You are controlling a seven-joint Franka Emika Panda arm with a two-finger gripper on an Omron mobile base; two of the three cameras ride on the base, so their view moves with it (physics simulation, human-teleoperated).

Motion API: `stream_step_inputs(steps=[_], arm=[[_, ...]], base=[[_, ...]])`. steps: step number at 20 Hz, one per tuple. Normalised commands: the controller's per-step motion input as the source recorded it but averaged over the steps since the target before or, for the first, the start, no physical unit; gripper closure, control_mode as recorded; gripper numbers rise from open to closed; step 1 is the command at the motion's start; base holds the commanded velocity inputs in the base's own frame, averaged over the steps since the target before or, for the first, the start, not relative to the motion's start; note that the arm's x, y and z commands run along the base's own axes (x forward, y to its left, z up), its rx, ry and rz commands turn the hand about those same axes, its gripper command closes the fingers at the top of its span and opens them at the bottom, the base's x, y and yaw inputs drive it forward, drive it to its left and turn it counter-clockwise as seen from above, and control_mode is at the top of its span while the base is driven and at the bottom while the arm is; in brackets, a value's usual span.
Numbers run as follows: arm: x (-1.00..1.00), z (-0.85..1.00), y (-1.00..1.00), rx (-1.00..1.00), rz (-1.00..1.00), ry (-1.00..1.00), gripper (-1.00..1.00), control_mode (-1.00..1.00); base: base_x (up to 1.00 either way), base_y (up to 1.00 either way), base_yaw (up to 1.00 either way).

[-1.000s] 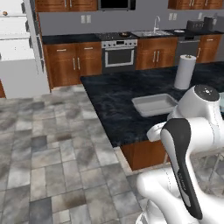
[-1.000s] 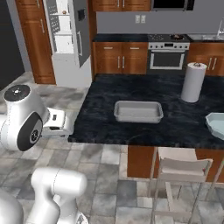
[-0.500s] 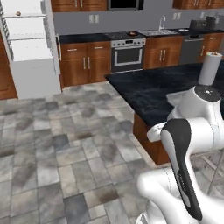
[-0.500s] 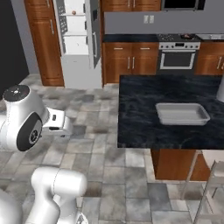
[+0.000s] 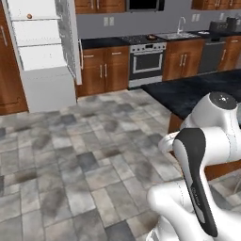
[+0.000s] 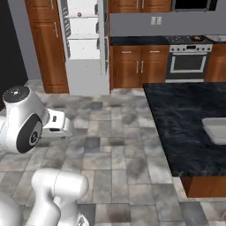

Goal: Place the cold items (peach and tangerine) from the fridge in one tupperware on the dining counter. Place the warm items (hot dog and kebab skewer) in the stove area in another tupperware.

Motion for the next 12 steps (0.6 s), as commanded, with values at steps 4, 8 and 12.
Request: stream_step_inputs(steps=[4, 8, 12], arm=[[0.0, 0.0, 0.0, 0.0, 0.0, 0.0, -1.0, 1.0], [0.0, 0.0, 0.0, 0.0, 0.0, 0.0, -1.0, 1.0], [0.0, 0.0, 0.0, 0.0, 0.0, 0.0, -1.0, 1.0]], base=[[0.83, 1.0, -0.16], [0.87, 1.0, -0.15], [0.99, 1.0, -0.08]])
